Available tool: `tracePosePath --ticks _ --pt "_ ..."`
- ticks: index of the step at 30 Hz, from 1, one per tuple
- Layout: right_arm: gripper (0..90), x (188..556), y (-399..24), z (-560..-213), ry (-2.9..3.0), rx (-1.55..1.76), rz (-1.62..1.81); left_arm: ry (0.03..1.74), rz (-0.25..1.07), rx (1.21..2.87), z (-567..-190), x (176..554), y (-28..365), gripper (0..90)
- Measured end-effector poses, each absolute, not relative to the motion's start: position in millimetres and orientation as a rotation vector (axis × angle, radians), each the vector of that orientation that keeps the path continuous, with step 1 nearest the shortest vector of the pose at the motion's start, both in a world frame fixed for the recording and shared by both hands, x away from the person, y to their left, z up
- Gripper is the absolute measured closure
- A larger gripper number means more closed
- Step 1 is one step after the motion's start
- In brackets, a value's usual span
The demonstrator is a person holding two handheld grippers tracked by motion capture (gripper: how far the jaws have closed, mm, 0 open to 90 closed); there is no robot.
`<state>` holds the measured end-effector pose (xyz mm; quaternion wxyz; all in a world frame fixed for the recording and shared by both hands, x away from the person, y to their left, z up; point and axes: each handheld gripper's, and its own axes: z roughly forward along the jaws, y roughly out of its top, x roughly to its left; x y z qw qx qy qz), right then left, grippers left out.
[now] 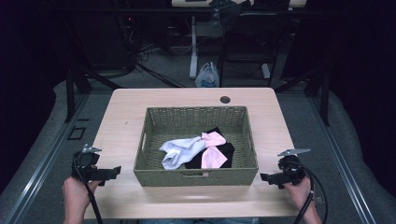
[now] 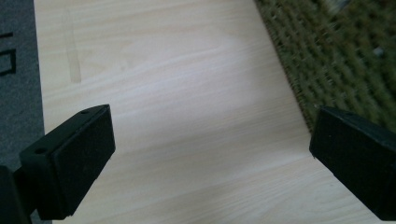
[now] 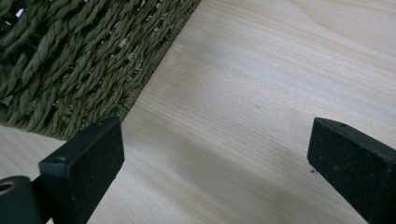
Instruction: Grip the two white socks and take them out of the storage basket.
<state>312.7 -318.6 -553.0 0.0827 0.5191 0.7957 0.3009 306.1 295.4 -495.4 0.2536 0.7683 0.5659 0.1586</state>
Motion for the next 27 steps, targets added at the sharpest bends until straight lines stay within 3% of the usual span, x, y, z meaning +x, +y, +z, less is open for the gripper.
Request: tracePosePath --ticks 17,27 --pt "3.6 312 -319 -552 2.369 1.551 0.904 1.335 0.416 2.172 -422 346 253 0.1" --pt "3.6 313 -320 -552 2.368 1.549 0.901 1.247 0.399 2.241 -401 372 222 0.1"
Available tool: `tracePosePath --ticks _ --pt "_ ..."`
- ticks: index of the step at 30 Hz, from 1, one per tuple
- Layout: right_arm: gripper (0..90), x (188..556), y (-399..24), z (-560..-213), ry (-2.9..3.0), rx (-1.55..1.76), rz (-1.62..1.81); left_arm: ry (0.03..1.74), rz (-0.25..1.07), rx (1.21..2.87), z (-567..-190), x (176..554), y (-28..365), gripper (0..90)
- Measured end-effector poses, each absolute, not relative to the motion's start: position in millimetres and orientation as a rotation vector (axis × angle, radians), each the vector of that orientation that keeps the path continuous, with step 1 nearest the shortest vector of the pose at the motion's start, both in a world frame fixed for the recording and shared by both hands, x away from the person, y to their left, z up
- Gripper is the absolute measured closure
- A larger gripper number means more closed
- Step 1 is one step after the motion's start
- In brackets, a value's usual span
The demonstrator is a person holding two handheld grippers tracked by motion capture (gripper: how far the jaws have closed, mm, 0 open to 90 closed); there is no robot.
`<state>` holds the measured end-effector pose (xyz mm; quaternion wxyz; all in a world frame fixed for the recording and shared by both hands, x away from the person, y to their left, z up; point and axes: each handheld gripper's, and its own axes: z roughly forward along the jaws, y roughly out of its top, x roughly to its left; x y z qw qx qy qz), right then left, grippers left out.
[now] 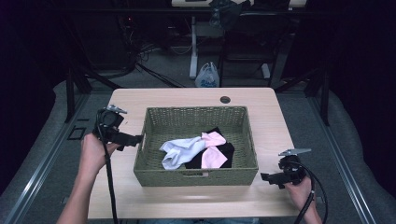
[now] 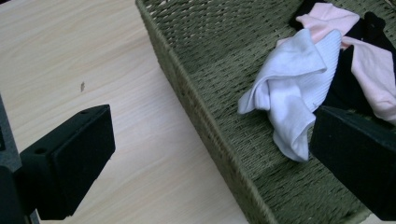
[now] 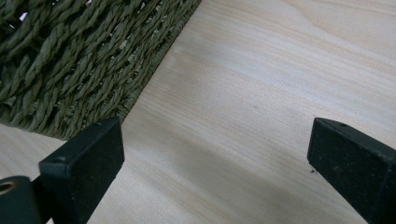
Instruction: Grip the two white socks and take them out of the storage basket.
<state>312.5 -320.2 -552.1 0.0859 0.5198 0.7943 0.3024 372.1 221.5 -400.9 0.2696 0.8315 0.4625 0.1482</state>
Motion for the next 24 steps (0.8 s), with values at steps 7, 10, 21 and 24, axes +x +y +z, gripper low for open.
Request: tracePosePath --ticks 7,10,21,24 --pt "3.6 313 -320 -552 2.371 1.550 0.905 1.200 0.377 2.284 -396 384 202 0.2" --pt "3.6 313 -320 -552 2.373 1.550 0.906 1.180 0.362 2.305 -397 390 193 0.2" --pt "3.6 313 -320 -552 2.372 1.552 0.908 1.113 0.284 2.406 -409 412 152 1.6" --pt "3.6 313 -320 -552 2.372 1.551 0.908 1.107 0.266 2.418 -414 418 145 3.5"
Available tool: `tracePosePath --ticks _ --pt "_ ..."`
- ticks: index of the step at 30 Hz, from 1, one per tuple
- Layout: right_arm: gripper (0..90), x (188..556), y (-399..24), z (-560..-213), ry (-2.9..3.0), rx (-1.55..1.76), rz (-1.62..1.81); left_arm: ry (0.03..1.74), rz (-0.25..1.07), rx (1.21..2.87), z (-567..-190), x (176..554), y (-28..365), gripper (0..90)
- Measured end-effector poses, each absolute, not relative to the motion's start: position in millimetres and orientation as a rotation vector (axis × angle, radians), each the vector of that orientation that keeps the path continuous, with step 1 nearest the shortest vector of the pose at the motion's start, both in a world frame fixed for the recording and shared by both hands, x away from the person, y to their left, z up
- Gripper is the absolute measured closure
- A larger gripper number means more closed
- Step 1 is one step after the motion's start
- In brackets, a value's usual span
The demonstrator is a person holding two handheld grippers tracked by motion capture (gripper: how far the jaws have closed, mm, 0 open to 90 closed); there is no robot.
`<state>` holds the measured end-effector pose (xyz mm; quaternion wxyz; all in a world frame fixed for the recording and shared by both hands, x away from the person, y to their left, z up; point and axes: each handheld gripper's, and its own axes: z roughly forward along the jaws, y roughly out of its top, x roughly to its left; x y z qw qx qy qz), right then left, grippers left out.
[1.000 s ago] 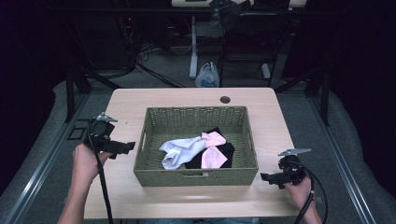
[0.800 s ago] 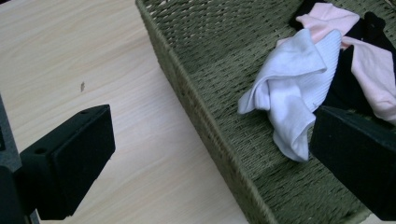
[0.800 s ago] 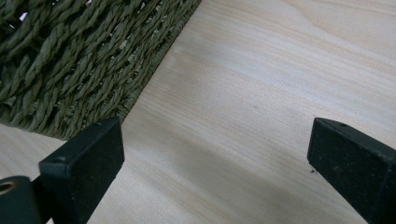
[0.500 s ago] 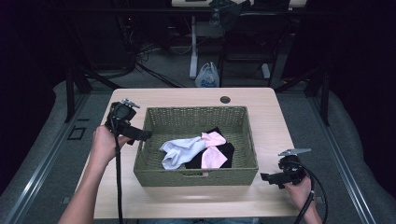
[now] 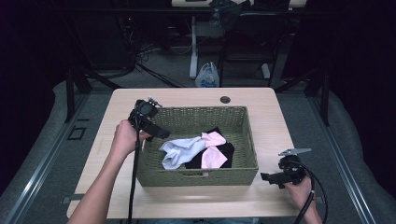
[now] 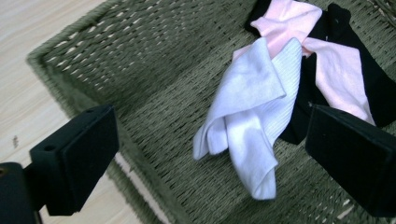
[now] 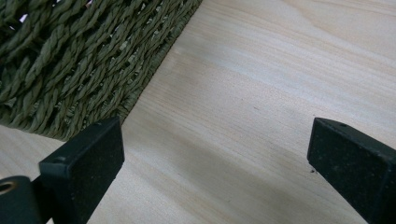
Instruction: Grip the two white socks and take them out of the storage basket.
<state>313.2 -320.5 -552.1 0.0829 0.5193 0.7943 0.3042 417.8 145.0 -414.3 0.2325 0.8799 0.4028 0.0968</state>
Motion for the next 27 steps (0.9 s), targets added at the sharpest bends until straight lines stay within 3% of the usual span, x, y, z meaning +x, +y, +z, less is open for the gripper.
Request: tracePosePath --ticks 27 --pt "3.6 314 -321 -552 2.375 1.548 0.910 1.177 0.076 2.529 -477 451 107 25.1"
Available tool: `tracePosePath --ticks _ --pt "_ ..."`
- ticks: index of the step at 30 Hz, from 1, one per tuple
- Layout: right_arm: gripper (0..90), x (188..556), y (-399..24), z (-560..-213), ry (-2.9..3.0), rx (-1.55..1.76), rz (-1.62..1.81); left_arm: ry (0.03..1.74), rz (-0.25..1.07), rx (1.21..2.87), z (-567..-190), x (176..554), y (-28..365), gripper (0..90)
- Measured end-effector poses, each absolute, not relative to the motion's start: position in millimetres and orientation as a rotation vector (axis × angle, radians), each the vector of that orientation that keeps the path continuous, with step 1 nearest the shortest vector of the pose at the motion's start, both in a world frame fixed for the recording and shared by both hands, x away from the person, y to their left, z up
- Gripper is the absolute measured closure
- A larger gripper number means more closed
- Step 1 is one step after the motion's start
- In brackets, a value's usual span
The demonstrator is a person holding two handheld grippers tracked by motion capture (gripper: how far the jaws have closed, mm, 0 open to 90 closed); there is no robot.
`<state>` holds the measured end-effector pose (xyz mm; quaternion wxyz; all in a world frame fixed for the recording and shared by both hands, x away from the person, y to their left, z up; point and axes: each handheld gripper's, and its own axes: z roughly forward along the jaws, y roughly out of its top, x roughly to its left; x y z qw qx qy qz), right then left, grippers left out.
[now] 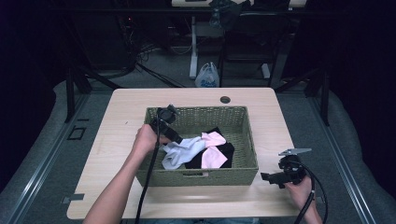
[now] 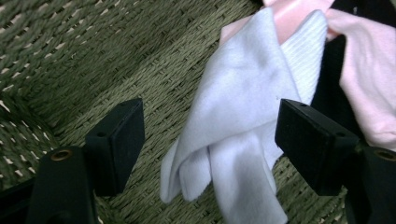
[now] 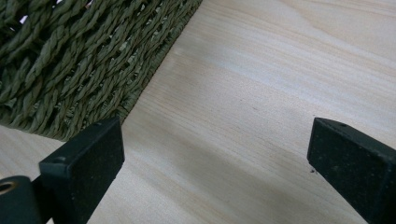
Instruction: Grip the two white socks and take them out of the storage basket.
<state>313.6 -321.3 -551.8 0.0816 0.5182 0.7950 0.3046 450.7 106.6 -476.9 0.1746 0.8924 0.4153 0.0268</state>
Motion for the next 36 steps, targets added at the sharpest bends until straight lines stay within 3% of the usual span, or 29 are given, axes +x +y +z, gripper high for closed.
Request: tracePosePath --ticks 12,22,27,36 --pt "3.6 314 -322 -552 2.375 1.547 0.910 1.241 0.012 2.549 -492 457 102 43.1" --pt "3.6 314 -321 -551 2.371 1.547 0.909 1.222 0.022 2.593 -500 454 97 78.4" --pt "3.6 314 -322 -552 2.373 1.547 0.917 1.199 0.039 2.597 -498 451 97 83.2" --pt "3.6 314 -322 -551 2.372 1.546 0.916 1.150 0.107 2.556 -472 443 99 84.0"
